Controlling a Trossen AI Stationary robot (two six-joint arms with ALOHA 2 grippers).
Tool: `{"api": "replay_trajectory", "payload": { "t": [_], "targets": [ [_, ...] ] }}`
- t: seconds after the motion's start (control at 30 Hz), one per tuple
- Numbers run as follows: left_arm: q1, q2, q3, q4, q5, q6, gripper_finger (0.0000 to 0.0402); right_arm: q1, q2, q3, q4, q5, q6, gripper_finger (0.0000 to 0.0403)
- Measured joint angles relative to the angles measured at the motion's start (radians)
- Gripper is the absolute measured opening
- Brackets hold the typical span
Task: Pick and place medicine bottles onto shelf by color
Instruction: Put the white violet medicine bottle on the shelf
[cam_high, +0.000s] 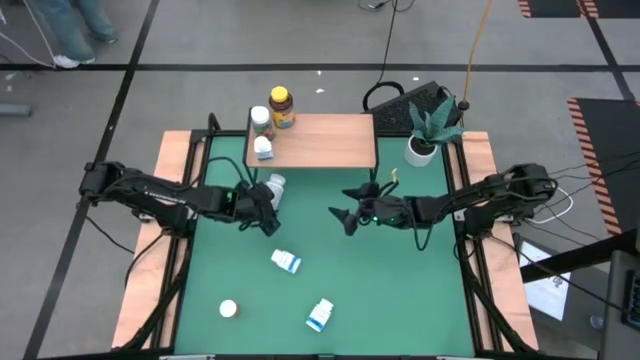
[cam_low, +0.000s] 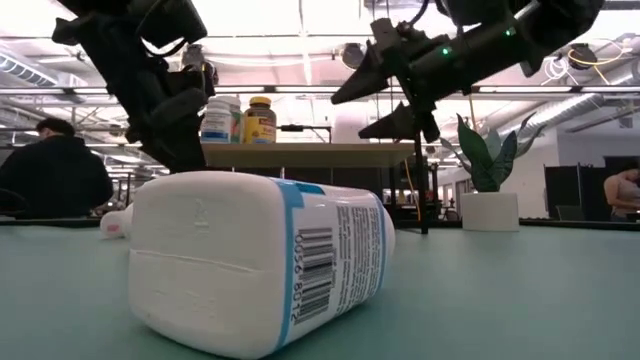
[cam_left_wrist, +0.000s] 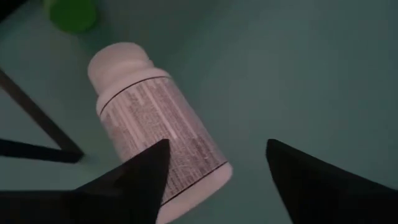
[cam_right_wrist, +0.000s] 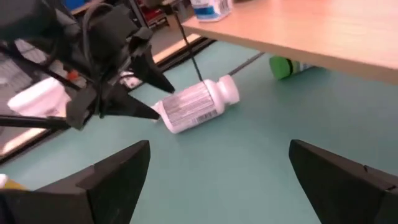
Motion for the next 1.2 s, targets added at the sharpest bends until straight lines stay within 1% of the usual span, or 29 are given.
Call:
{"api": "replay_trajectory", "payload": {
  "t": [0.1,0.17,0.23,0.33,0.47,0.53,0.67,0.73,0.93,1.2],
  "targets": [
    [0.015,0.007,0.000,-0.013,0.002,-0.025,0.0320,0.001,-0.001,-0.003,-0.001,-0.002,-0.001,0.0377],
    [0.028,0.007,0.000,-0.023,0.003,-0.048,0.0341,0.002,-0.002,-0.002,0.004,-0.002,-0.003,0.0377],
    [0.041,0.016,0.000,-0.021,0.002,-0.057,0.0355,0.002,-0.002,-0.002,0.003,-0.002,-0.003,0.0377],
    [0.054,0.054,0.000,-0.023,0.002,-0.069,0.0362,0.001,-0.002,-0.002,0.007,-0.002,-0.004,0.0377],
    [0.062,0.132,0.004,-0.006,-0.009,-0.083,0.0361,0.001,-0.002,-0.002,0.016,-0.002,-0.006,0.0377],
    [0.074,0.164,0.006,-0.003,0.001,-0.088,0.0362,0.001,-0.002,-0.001,0.019,-0.002,-0.006,0.0377],
    [0.089,0.184,0.004,-0.005,0.006,-0.097,0.0361,0.002,-0.002,-0.001,0.022,-0.002,-0.006,0.0377],
    [0.089,0.185,0.004,-0.005,0.007,-0.098,0.0354,0.002,-0.002,-0.001,0.020,-0.002,-0.006,0.0377],
    [0.091,0.193,0.003,0.010,0.010,-0.093,0.0311,0.002,-0.002,-0.001,0.021,-0.002,-0.006,0.0377],
    [0.091,0.194,0.005,0.013,0.022,-0.053,0.0288,0.003,-0.002,-0.001,0.021,-0.002,-0.015,0.0377]
  ]
}}
